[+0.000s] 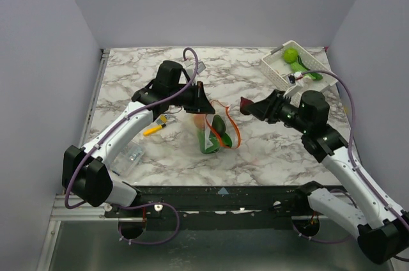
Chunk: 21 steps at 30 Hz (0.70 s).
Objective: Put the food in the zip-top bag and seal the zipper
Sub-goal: Place the fake vegetable in the zipper food storage bag.
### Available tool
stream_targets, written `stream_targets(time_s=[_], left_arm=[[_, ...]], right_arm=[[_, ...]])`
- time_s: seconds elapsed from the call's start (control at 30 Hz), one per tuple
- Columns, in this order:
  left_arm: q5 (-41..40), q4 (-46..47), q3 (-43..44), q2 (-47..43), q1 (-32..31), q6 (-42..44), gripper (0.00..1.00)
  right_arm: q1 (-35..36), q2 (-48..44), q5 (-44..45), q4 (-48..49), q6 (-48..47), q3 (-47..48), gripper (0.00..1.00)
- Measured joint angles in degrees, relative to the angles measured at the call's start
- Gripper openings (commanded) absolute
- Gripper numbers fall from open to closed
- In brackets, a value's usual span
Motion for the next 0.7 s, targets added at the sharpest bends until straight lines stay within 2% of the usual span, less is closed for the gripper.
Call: stream_targets(time_s=[0.1,0.27,0.47,0.7], left_arm=[[-0.1,-0.2,0.0,0.0,-0.3,0.0,0.0],[-0.3,-0.4,0.0,-0.1,-0.7,0.0,0.0],[-0.6,-1.0,0.0,-0.8,-0.8,0.1,0.0],[-0.8,-1.2,0.0,-3.0,-0.8,0.1,0.0]], right_arm=[[3.5,-1.4,-1.1,1.3,0.0,-1.3,0.03],[11.8,4.0,0.6,3.0,0.0,-1.3,0.05],[24.3,12.2,9.9,2.5,-0.5,2.3,0.06],[27.6,17.2,21.8,2.6,-0.3,5.2,0.1]])
